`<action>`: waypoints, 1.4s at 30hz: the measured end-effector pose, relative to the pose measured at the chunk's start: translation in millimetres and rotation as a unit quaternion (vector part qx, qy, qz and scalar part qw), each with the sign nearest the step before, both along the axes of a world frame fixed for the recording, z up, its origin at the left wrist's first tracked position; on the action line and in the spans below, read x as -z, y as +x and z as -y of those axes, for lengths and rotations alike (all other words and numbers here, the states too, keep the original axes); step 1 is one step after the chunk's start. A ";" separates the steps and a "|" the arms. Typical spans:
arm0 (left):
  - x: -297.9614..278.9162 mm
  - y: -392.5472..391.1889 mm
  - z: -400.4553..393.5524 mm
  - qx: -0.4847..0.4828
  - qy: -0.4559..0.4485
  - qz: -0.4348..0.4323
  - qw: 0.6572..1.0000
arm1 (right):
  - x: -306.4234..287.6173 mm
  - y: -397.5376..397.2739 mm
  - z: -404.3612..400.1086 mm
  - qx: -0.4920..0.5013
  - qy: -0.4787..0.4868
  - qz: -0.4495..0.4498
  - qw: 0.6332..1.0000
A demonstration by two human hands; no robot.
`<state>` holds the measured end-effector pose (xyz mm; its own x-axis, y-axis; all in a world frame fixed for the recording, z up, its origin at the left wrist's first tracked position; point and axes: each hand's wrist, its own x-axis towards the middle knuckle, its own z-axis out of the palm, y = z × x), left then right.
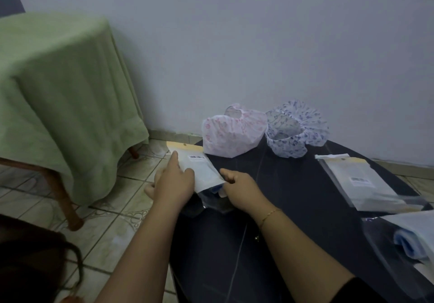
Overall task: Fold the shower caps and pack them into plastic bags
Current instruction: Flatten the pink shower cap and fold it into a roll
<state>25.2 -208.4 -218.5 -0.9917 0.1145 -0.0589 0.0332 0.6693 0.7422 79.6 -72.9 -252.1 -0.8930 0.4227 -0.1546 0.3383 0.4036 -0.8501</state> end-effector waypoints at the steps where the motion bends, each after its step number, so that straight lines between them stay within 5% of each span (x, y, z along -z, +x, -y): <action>1: -2.6 1.0 -1.5 -0.001 -0.015 -0.009 1.000 | -4.6 1.4 -3.0 0.005 -0.008 0.008 1.000; 8: -39.0 -11.7 -38.5 0.030 -0.096 -0.183 0.978 | -37.0 -7.4 -41.8 0.153 -0.074 -0.104 0.980; 14: -43.3 -57.7 -86.7 0.108 -0.125 -0.129 0.978 | -59.6 -38.4 -69.4 0.236 -0.254 -0.152 0.926; 18: -34.8 -71.6 -103.3 0.150 -0.093 -0.105 0.979 | -61.2 -53.7 -72.1 0.226 -0.376 -0.111 0.892; 26: -48.4 -22.8 -84.8 0.203 0.079 -0.227 0.949 | -77.9 -29.2 -75.9 0.234 -0.467 -0.186 0.832; 33: -59.9 57.2 -60.8 0.108 0.346 -0.168 0.917 | -96.8 84.7 -74.6 0.214 -0.487 -0.263 0.805; 36: -49.4 80.0 -53.8 0.027 0.381 -0.046 0.923 | -86.4 134.7 -71.4 0.216 -0.490 -0.271 0.800; 39: -34.3 101.5 -48.6 0.058 0.376 0.122 0.917 | -69.3 176.4 -69.3 0.217 -0.498 -0.260 0.798; 42: -21.2 120.7 -44.7 0.078 0.372 0.179 0.907 | -51.4 206.9 -65.6 0.229 -0.508 -0.222 0.800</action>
<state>145.9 -163.7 -197.3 -0.8927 0.3915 -0.2230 -0.2483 -0.0146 0.9686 286.5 -7.3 -200.7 -0.7433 0.5784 -0.3362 -0.1739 -0.6523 -0.7378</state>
